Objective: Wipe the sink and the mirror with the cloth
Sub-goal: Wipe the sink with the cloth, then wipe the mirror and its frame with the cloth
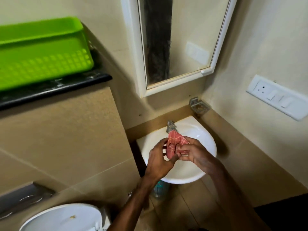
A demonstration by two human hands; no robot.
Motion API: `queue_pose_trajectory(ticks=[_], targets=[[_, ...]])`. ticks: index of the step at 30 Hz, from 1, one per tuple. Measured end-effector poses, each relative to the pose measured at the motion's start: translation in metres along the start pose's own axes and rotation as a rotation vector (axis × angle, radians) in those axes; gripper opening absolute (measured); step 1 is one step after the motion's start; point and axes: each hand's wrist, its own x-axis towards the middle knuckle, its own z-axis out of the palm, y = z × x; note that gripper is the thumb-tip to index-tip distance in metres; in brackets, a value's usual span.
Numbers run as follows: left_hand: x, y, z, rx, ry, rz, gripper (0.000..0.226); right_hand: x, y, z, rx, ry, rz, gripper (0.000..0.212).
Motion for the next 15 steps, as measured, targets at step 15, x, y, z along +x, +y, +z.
queue_pose_trajectory(ticks=[15], targets=[[0.038,0.079,-0.115,0.272,0.189,0.179,0.039,-0.037,-0.139,0.002,-0.683,0.310,-0.643,0.019]])
